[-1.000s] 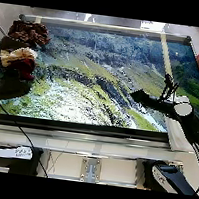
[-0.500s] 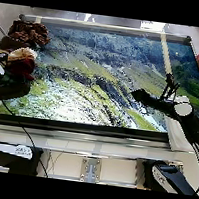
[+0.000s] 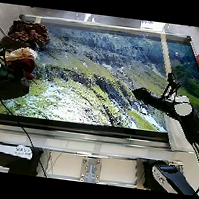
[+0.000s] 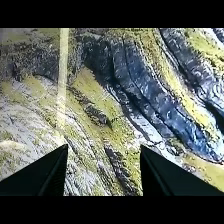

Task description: Fold the shirts.

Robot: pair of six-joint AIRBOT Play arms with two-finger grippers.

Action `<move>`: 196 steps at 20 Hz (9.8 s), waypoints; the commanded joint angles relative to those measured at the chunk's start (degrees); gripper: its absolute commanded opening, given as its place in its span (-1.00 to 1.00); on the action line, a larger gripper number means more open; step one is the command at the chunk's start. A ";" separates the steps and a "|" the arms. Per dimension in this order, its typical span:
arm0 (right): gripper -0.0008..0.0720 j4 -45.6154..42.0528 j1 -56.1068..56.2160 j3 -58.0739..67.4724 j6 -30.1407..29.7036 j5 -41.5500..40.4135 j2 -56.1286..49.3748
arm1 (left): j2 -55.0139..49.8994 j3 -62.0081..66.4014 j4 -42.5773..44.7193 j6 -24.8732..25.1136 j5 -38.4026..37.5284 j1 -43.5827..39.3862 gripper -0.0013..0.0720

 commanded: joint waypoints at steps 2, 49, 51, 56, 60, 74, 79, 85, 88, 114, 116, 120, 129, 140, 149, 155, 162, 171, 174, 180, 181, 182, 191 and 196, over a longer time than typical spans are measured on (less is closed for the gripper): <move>0.43 -5.03 -0.02 0.42 -0.24 -10.56 0.02 | 10.88 1.79 -30.12 12.81 -11.58 -6.25 -0.94; -0.86 -1.84 -2.95 2.16 -10.93 8.66 -22.97 | 20.72 -12.39 19.45 -26.01 -4.74 -43.74 0.94; -0.86 -3.23 -3.76 5.68 -10.82 12.33 -22.73 | 20.65 -13.38 18.93 -25.70 -4.04 -43.74 0.94; -0.86 -4.17 -7.21 14.64 -10.25 18.23 -20.65 | 16.83 -16.85 4.35 -12.90 -8.48 -43.76 0.94; -0.86 -4.22 -7.41 15.96 -9.33 17.79 -20.39 | 16.57 -18.73 5.86 -8.92 -11.19 -43.76 0.94; -0.86 -2.40 -7.43 15.98 -9.27 17.33 -20.39 | 10.84 -18.71 24.90 -16.22 -2.16 -50.90 -0.26; -0.86 -4.90 -7.50 16.15 -9.25 19.43 -18.38 | 11.93 -18.27 31.87 -19.50 -5.60 -50.90 -0.94; -0.87 -40.81 -7.52 26.05 5.11 26.14 3.41 | 33.73 -10.05 47.58 -22.86 -18.43 -50.90 -0.94; -0.88 -48.09 -7.50 36.50 9.01 25.57 17.09 | 44.98 0.87 42.53 -22.29 -21.49 -50.95 -0.94; 0.34 -23.58 -7.52 30.23 3.54 -9.86 -30.34 | -5.20 6.03 34.88 -28.22 0.26 -38.45 0.44; 0.36 -32.30 -7.52 33.57 3.63 -4.90 -26.93 | -1.46 9.35 35.71 -28.13 0.26 -38.36 0.45; 0.36 -43.47 -12.07 32.65 7.23 9.77 -18.18 | 11.72 1.36 35.56 -27.39 -2.51 -37.51 0.44; 0.47 -18.80 -23.28 12.02 -3.39 13.62 -12.11 | 26.97 -41.40 -6.27 -39.10 30.12 -27.65 0.40; 0.47 -18.14 -23.28 11.52 -5.07 14.56 -10.45 | 13.14 -41.05 -54.51 1.01 29.24 -21.20 0.38; 0.46 -29.77 -23.34 10.05 1.25 27.54 -4.72 | 9.55 -37.81 -67.21 12.79 25.27 -21.22 -0.93; 0.46 -17.00 -23.34 -9.86 6.12 15.52 -4.76 | 9.60 -31.91 -66.86 14.29 20.26 -21.22 -0.93; 0.46 -9.92 -23.34 -16.20 7.50 2.40 -5.05 | 9.60 -31.23 -65.16 14.29 19.26 -21.22 -0.93; -0.74 5.68 -23.30 -16.63 0.55 -1.53 -11.67 | 9.60 -31.23 -64.32 14.29 18.58 -21.22 -0.93; -0.86 9.25 -23.34 -14.86 -4.79 4.72 -9.88 | 10.14 -30.42 -64.35 14.32 16.44 -21.14 -0.93; -0.87 9.05 -30.86 1.64 -2.64 20.02 12.63 | 27.87 -20.31 -60.96 17.64 4.20 -16.76 -0.94; -0.87 8.79 -34.38 5.18 -1.97 22.62 16.96 | 32.28 -18.08 -56.89 16.35 2.51 -16.44 -0.94; -0.87 8.07 -38.66 9.31 -1.05 25.14 21.57 | 37.33 -15.78 -51.93 13.22 1.20 -16.46 -0.94; -0.88 6.34 -46.53 46.03 -0.46 17.22 29.59 | 59.21 20.94 -11.04 -1.49 -1.03 -16.46 -0.95; -0.88 13.40 -46.56 52.85 -0.94 22.40 22.40 | 51.98 29.59 -6.47 -2.23 -8.41 -16.46 -0.95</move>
